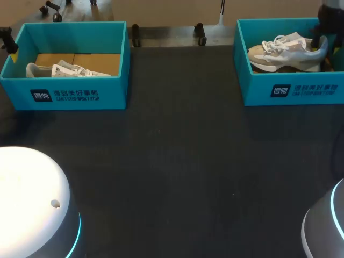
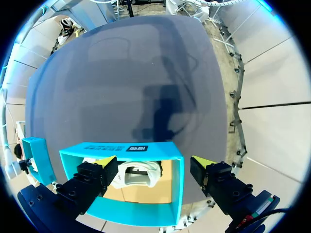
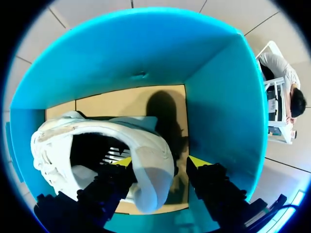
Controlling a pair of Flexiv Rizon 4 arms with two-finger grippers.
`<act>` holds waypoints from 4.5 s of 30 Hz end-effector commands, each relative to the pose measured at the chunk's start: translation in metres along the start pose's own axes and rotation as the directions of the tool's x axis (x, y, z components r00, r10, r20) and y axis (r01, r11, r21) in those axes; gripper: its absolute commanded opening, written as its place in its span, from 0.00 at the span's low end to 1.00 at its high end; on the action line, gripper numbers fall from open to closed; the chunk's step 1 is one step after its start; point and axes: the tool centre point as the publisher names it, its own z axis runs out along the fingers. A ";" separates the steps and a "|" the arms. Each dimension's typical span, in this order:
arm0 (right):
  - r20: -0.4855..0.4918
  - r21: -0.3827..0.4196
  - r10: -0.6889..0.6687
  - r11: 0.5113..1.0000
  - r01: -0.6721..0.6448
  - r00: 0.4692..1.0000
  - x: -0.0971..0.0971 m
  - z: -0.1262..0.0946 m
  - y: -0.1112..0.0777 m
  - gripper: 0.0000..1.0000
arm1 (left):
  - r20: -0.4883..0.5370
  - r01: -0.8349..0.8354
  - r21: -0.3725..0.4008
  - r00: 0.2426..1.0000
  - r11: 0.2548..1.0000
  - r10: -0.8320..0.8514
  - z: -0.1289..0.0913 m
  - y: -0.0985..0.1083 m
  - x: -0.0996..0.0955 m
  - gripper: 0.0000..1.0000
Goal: Take the shoe out of the shoebox, open the shoe tongue, remove and reinsert the insole, then place the shoe into the shoebox
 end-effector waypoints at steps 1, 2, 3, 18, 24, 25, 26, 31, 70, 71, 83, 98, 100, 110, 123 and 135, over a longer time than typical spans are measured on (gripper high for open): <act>-0.001 0.021 -0.002 1.000 0.002 1.000 0.001 0.006 0.010 0.63 | -0.001 -0.001 -0.003 1.000 1.000 0.001 0.000 -0.001 0.000 1.00; -0.002 0.022 -0.002 1.000 0.002 1.000 0.002 0.007 0.010 0.49 | -0.001 -0.001 -0.003 1.000 1.000 0.001 0.000 -0.001 0.000 1.00; -0.002 0.022 -0.002 1.000 0.002 1.000 0.002 0.007 0.010 0.44 | -0.001 -0.001 -0.003 1.000 1.000 0.001 0.000 -0.001 0.000 1.00; 0.000 0.013 -0.013 1.000 0.013 1.000 0.008 0.006 0.008 0.65 | -0.001 -0.001 -0.003 1.000 1.000 0.001 0.000 -0.001 0.000 1.00; -0.005 0.015 -0.005 1.000 0.005 1.000 0.006 0.007 0.008 0.75 | -0.001 -0.001 -0.003 1.000 1.000 0.001 0.000 -0.001 0.000 1.00; -0.005 0.015 -0.005 1.000 0.005 1.000 0.006 0.007 0.008 0.74 | -0.001 -0.001 -0.003 1.000 1.000 0.001 0.000 -0.001 0.000 1.00; -0.004 0.015 -0.004 1.000 0.005 1.000 0.006 0.007 0.008 0.74 | -0.001 -0.001 -0.003 1.000 1.000 0.001 0.000 -0.001 0.000 1.00; -0.010 0.022 -0.005 1.000 0.005 1.000 0.004 0.011 0.010 0.74 | -0.001 -0.001 -0.003 1.000 1.000 0.001 0.000 -0.001 0.000 1.00; 0.028 -0.064 0.093 0.994 -0.091 0.995 -0.006 -0.054 -0.006 0.00 | -0.001 -0.001 -0.003 1.000 1.000 0.001 0.000 -0.001 0.000 1.00; 0.032 -0.069 0.100 0.993 -0.097 0.995 -0.007 -0.059 -0.007 0.00 | -0.001 -0.001 -0.003 1.000 1.000 0.001 0.000 -0.001 0.000 1.00; 0.039 -0.128 0.143 0.982 -0.137 0.989 -0.012 -0.134 -0.018 0.00 | -0.001 -0.001 -0.003 1.000 1.000 0.001 0.000 -0.001 0.000 1.00; 0.045 -0.097 0.124 0.988 -0.119 0.991 -0.011 -0.159 -0.023 0.00 | -0.001 -0.001 -0.003 1.000 1.000 0.001 0.000 -0.001 0.000 1.00; 0.045 -0.097 0.124 0.988 -0.119 0.991 -0.011 -0.159 -0.023 0.00 | -0.001 -0.001 -0.003 1.000 1.000 0.001 0.000 -0.001 0.000 1.00; 0.080 -0.141 0.174 0.977 -0.162 0.982 -0.038 -0.202 -0.011 0.00 | -0.001 -0.001 -0.003 1.000 1.000 0.001 0.000 -0.001 0.000 1.00; 0.093 -0.140 0.194 0.974 -0.180 0.977 -0.003 -0.245 -0.083 0.00 | -0.001 -0.001 -0.003 1.000 1.000 0.001 0.000 -0.001 0.000 1.00; 0.112 -0.121 0.204 0.974 -0.190 0.973 0.008 -0.246 -0.104 0.00 | -0.001 -0.001 -0.003 1.000 1.000 0.001 0.000 -0.001 0.000 1.00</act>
